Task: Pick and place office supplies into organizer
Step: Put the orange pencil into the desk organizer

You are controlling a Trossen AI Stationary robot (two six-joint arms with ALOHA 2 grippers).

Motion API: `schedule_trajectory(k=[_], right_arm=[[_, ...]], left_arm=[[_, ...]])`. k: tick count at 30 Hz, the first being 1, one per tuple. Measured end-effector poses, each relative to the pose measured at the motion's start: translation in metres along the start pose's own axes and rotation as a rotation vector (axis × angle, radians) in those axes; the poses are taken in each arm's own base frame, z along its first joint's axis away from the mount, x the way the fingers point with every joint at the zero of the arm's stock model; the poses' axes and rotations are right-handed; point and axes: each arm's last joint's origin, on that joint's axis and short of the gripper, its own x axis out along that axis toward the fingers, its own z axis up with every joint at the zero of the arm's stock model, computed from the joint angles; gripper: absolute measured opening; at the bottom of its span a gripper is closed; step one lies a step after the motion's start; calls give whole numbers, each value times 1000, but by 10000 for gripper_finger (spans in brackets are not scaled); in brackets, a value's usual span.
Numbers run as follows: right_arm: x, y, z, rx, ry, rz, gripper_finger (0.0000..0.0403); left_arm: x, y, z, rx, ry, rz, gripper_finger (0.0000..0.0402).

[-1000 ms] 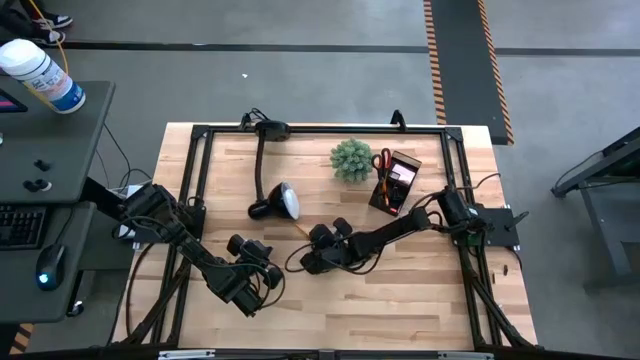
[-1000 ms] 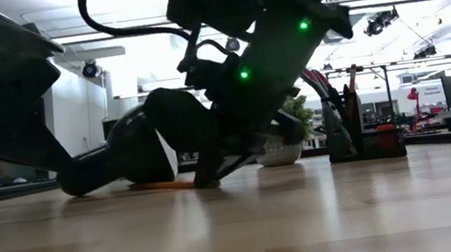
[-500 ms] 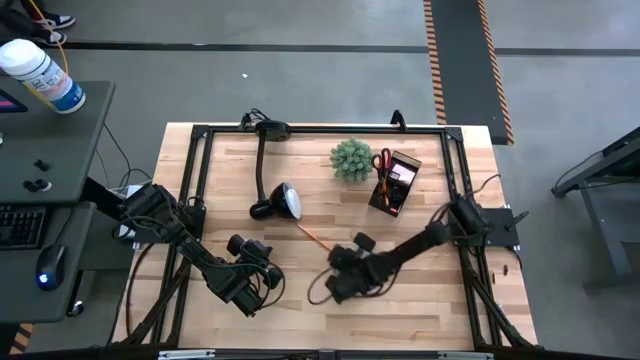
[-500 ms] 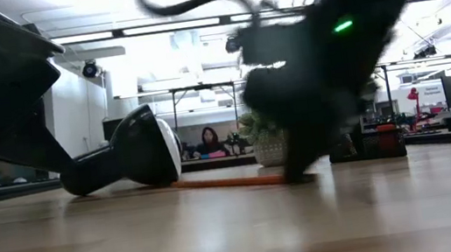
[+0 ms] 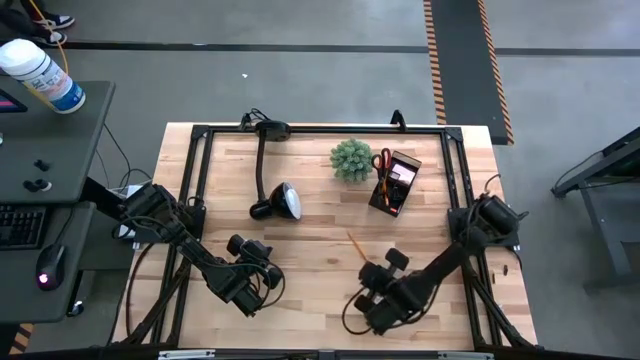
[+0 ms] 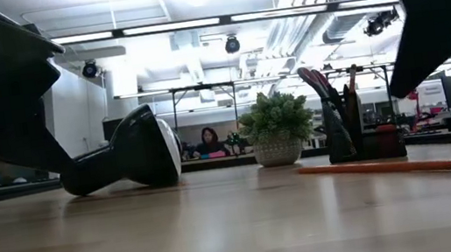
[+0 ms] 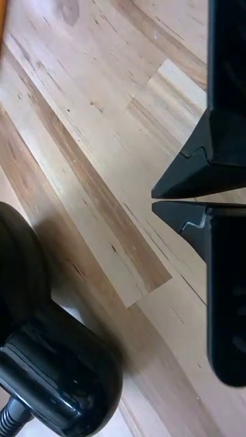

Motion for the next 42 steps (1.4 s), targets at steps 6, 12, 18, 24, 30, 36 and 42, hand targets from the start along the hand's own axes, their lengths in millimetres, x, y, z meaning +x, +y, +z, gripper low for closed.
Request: schedule_trajectory(k=[6, 12, 18, 24, 30, 36, 42], right_arm=[[3, -11, 2, -12, 97, -72, 2], [2, -31, 0, -16, 222, -236, 8], [-9, -28, -15, -11, 225, -236, 24], [-24, -38, -29, -57, 234, -353, 4], [-35, -37, -49, -85, 214, -332, 2], [-33, -69, -86, -6, 285, -313, 1], [-21, -68, -105, 48, 250, -43, 1]], left_arm=[[0, 0, 0, -1, 0, -1, 7], [0, 0, 0, -1, 4, 0, 7], [0, 0, 0, 1, 4, 1, 7], [0, 0, 0, 10, 1, -2, 7], [0, 0, 0, 10, 1, -3, 8], [0, -1, 0, 10, 1, -4, 8], [0, -1, 0, 8, 1, -5, 8]])
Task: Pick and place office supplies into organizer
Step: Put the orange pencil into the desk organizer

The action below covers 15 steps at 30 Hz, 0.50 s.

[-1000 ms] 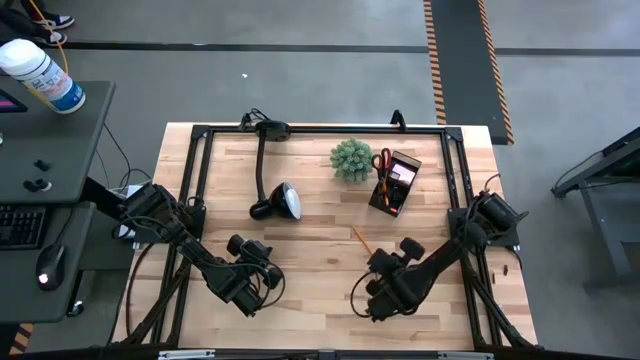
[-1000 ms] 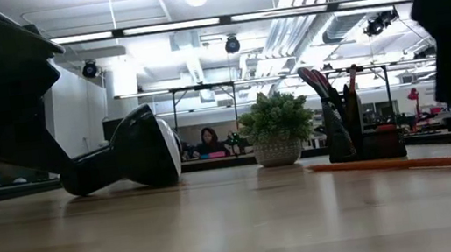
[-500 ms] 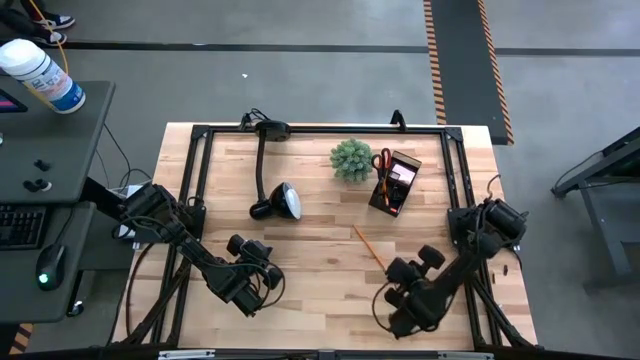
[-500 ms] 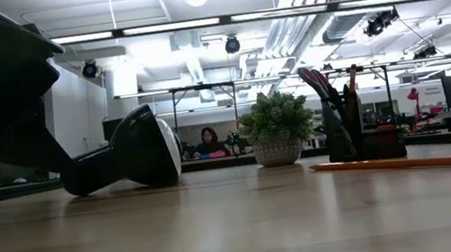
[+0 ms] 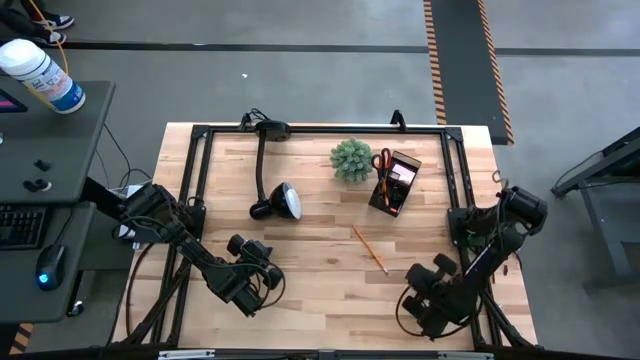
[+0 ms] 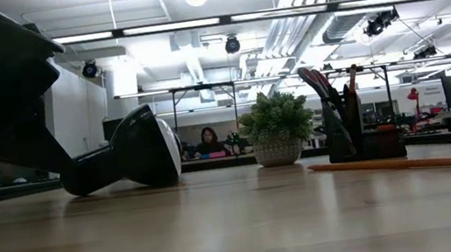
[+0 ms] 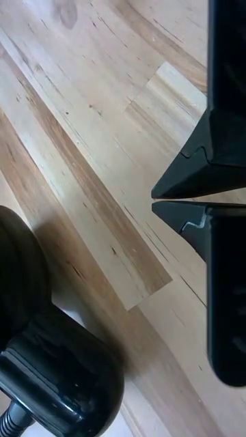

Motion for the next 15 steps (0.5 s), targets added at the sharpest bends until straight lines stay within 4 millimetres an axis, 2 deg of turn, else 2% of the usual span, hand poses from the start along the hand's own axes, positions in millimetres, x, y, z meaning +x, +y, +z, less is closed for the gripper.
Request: schedule_trajectory(k=[10, 15], right_arm=[[4, 14, 2, -36, -117, 145, 17], [6, 23, 12, -13, -142, 207, 36]], left_arm=[[0, -2, 0, -18, -17, -15, 8], [0, -2, 1, -20, -32, -18, 8]])
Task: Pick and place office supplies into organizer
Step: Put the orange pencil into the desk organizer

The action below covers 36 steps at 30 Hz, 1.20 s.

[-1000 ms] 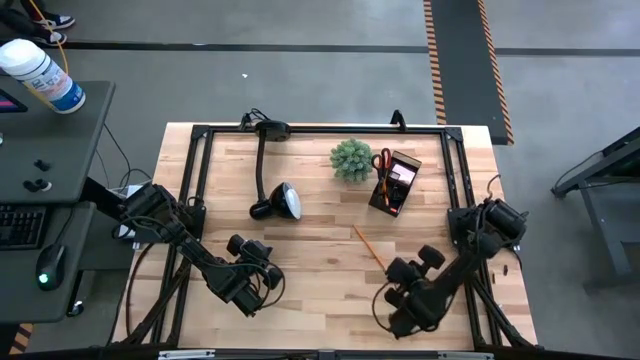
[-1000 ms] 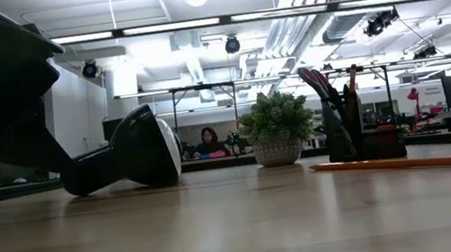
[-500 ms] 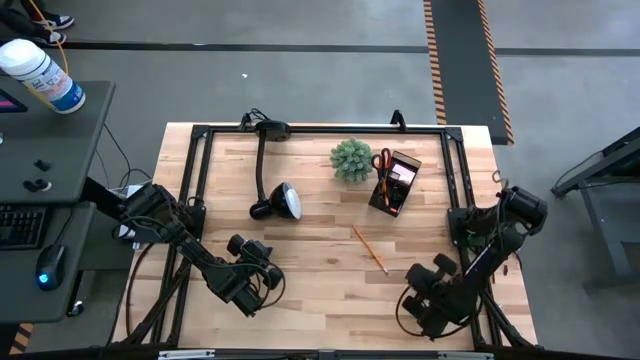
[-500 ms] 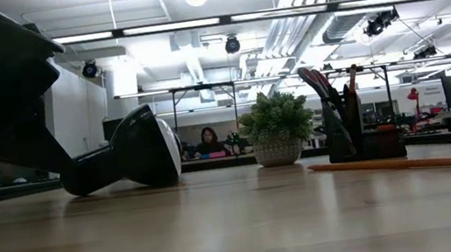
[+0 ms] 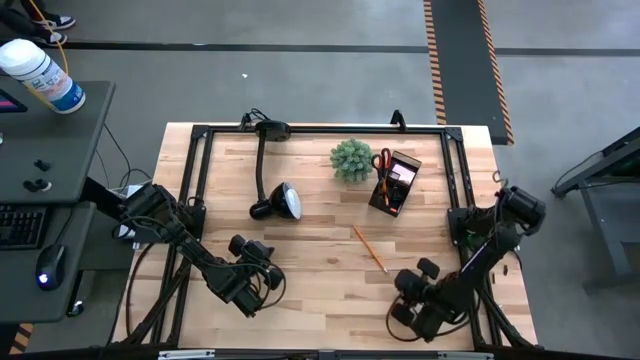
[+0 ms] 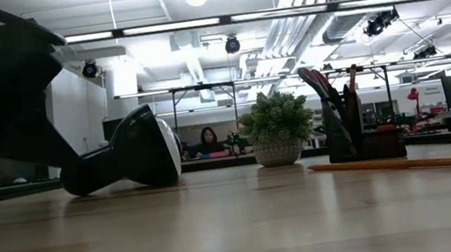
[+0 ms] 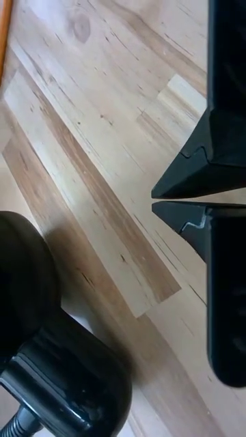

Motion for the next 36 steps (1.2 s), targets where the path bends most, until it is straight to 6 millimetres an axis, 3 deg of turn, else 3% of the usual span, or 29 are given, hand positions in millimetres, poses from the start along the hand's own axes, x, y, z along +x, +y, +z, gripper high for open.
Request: schedule_trajectory(k=[6, 13, 19, 30, 36], right_arm=[[6, 2, 12, -4, 33, 12, 89], [7, 0, 13, -10, 47, -3, 173], [7, 0, 13, -24, -1, -7, 220], [4, 0, 12, -139, -161, -32, 227], [16, -2, 5, -174, -154, -93, 220]], left_arm=[[0, 0, 0, -2, -7, -2, 8], [0, 0, 0, -2, -7, -2, 8], [0, 0, 0, -2, -6, -2, 8], [0, 0, 0, -1, -6, -1, 8], [0, 0, 0, 1, -6, 0, 8]])
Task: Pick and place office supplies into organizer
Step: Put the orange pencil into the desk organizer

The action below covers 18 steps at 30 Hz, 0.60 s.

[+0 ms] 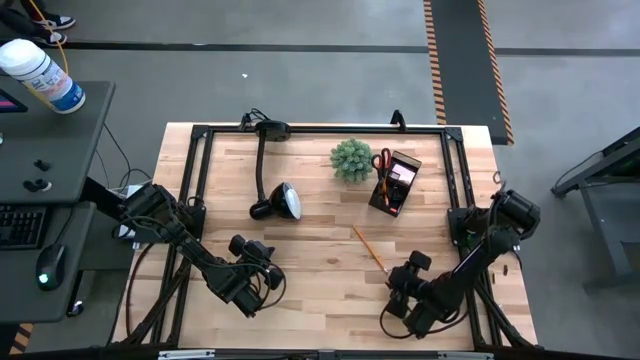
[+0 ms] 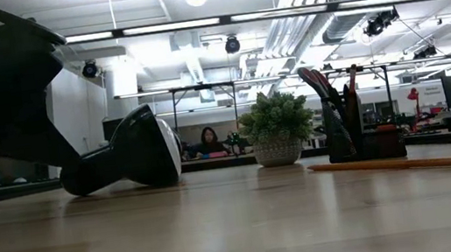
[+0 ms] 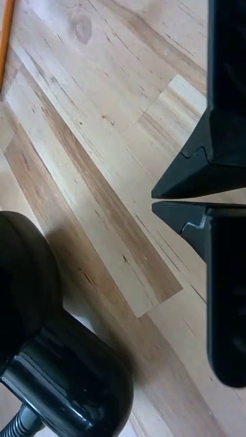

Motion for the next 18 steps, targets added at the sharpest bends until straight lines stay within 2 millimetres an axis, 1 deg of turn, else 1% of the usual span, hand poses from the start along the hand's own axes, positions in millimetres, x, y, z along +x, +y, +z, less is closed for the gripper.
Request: schedule_trajectory(k=[7, 13, 18], right_arm=[[9, 2, -6, -15, -20, -36, 212], [13, 3, -9, -4, -30, -51, 188], [11, 3, -11, 0, -29, -54, 162]], left_arm=[[0, 0, 0, 0, 1, 0, 7], [0, 0, 0, -1, 1, -1, 7], [0, 0, 0, -1, 1, -1, 7]])
